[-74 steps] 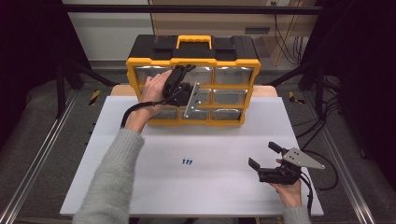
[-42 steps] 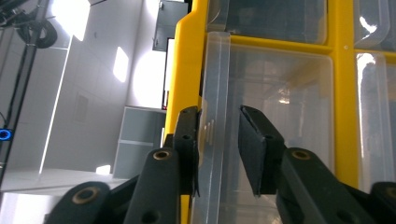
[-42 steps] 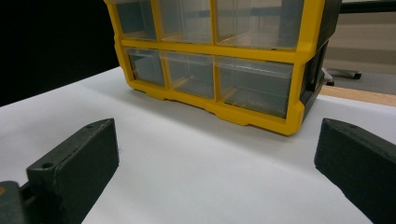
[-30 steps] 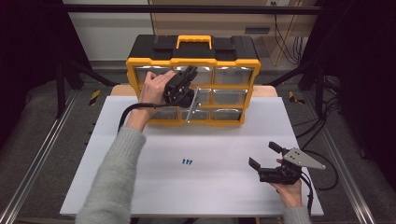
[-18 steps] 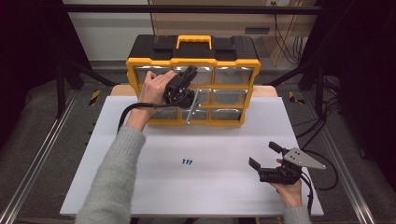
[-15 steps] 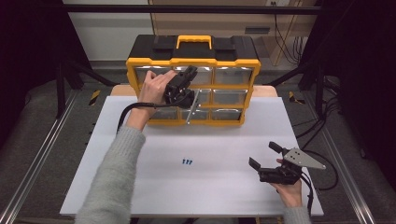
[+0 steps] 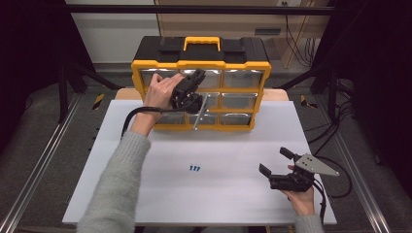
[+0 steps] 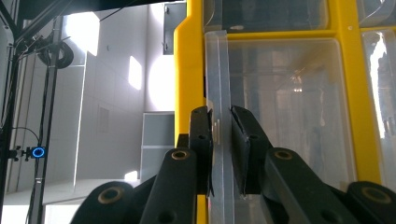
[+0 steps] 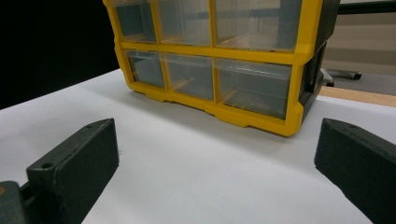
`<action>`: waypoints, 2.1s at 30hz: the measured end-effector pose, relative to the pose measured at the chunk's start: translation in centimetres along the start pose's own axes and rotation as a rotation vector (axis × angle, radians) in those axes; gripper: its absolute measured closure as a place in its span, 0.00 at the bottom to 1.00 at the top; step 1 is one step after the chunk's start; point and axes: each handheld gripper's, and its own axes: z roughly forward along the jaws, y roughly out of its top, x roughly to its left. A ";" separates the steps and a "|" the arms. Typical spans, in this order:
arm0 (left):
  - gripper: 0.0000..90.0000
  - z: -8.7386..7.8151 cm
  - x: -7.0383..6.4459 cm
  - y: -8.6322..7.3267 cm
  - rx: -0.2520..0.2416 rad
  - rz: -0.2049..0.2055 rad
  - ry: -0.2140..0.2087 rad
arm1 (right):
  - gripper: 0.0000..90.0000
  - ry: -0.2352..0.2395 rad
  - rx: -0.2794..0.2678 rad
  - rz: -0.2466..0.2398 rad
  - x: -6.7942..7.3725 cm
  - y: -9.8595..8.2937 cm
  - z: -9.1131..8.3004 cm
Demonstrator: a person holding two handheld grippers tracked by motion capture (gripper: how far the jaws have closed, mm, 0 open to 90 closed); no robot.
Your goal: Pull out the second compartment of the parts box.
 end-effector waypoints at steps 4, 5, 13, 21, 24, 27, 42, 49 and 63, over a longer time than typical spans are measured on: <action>0.87 -0.3 0.0 0.1 -0.004 0.003 -0.002 | 0.01 0.005 -0.004 -0.027 -0.2 -0.1 0.0; 0.87 -0.3 0.1 0.2 -0.010 0.002 -0.005 | 0.00 -0.002 -0.001 0.006 0.0 0.0 0.0; 0.87 -1.1 0.1 0.3 -0.016 0.019 -0.003 | 0.01 -0.003 0.000 0.012 0.1 0.0 -0.1; 0.87 -1.8 0.1 0.6 -0.017 0.041 0.001 | 0.01 0.002 0.003 0.006 0.1 0.0 -0.1; 0.87 -2.0 0.0 0.7 -0.031 0.033 -0.001 | 0.01 0.001 0.003 0.009 0.1 0.0 -0.1; 0.87 -2.3 0.1 0.8 -0.033 0.038 0.004 | 0.01 0.001 -0.001 0.005 0.1 0.0 -0.1; 0.87 -3.8 0.2 1.2 -0.028 0.066 0.008 | 0.01 0.004 -0.001 0.003 0.1 0.0 -0.1; 0.87 -4.3 0.1 1.3 -0.046 0.052 0.003 | 0.01 0.004 -0.001 0.007 0.1 0.0 -0.1; 0.87 -5.6 0.3 1.8 -0.048 0.069 0.004 | 0.01 0.003 0.002 0.007 0.2 0.0 0.0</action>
